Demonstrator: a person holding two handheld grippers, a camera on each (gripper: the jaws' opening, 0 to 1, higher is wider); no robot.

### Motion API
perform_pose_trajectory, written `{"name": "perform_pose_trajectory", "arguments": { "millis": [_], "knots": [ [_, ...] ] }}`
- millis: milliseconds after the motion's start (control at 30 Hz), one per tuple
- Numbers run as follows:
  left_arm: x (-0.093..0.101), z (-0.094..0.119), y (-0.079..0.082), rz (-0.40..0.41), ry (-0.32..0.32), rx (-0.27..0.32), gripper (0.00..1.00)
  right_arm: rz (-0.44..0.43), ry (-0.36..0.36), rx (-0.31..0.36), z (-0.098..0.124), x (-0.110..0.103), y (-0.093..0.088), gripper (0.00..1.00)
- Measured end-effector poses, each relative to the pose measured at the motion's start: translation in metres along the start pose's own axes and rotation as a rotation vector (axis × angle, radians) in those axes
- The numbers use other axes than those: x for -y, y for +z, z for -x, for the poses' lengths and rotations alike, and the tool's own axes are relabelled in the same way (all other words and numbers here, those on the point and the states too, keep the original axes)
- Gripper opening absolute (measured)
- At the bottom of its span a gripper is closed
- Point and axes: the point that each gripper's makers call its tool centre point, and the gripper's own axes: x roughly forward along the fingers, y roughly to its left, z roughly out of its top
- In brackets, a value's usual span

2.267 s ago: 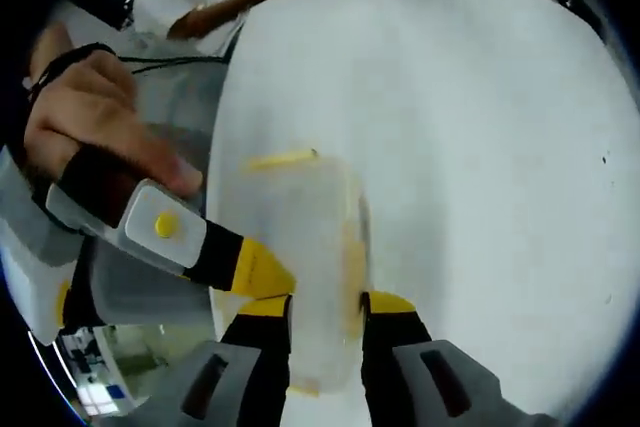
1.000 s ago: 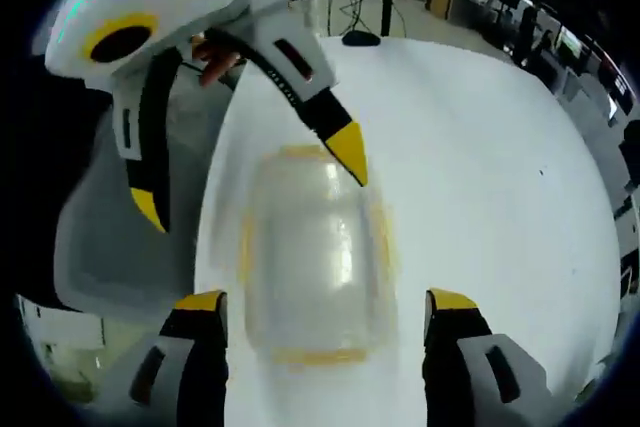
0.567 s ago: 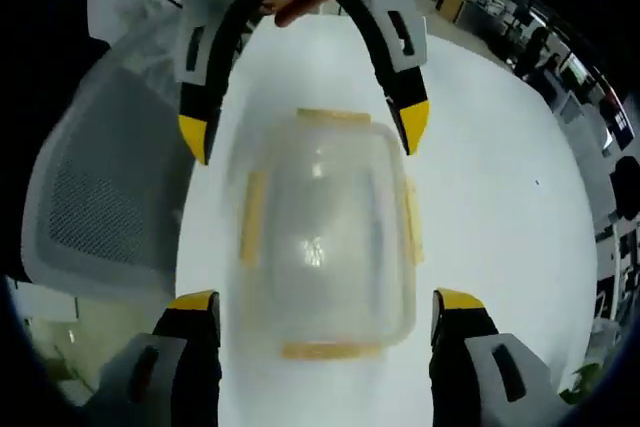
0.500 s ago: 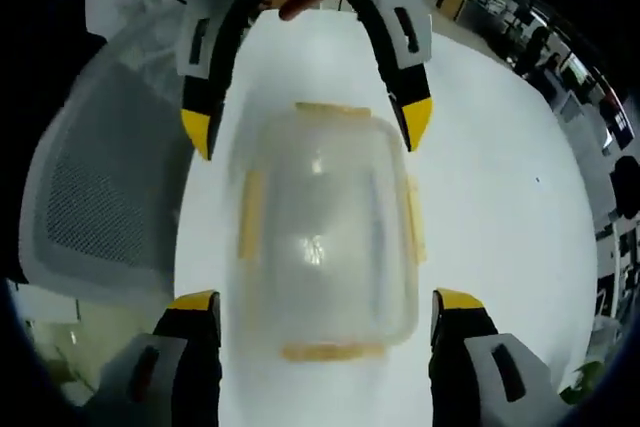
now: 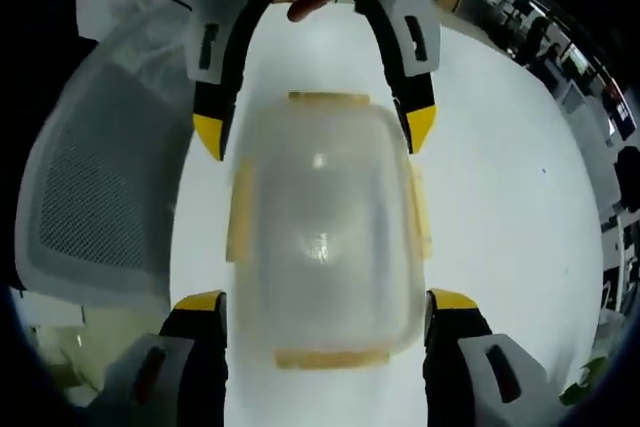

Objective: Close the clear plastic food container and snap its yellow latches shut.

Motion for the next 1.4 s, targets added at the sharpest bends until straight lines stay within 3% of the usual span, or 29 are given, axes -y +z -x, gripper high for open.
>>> {"name": "perform_pose_trajectory", "arguments": {
  "millis": [100,200,600,733,1133,1400],
  "knots": [
    [-0.003,-0.006,0.0,0.003,0.002,-0.002,0.9,0.012,0.0,-0.01,-0.002,0.0,-0.002,0.8],
    [-0.007,-0.007,-0.001,-0.018,0.026,-0.009,0.83,0.004,-0.003,-0.011,-0.002,0.0,-0.002,0.8],
    [-0.007,-0.006,-0.002,-0.009,0.031,-0.014,0.82,-0.002,-0.001,-0.017,-0.003,0.0,-0.002,0.79],
    [-0.007,-0.004,-0.003,0.0,0.029,0.022,0.82,0.005,0.003,-0.039,-0.003,0.0,-0.002,0.79],
    [-0.002,0.0,-0.02,0.015,0.041,0.0,0.82,0.021,0.008,0.025,-0.009,-0.004,0.016,0.79],
    [0.003,0.006,-0.036,0.029,0.045,0.003,0.82,0.041,0.015,-0.019,-0.017,-0.008,0.032,0.79]
  ]
}}
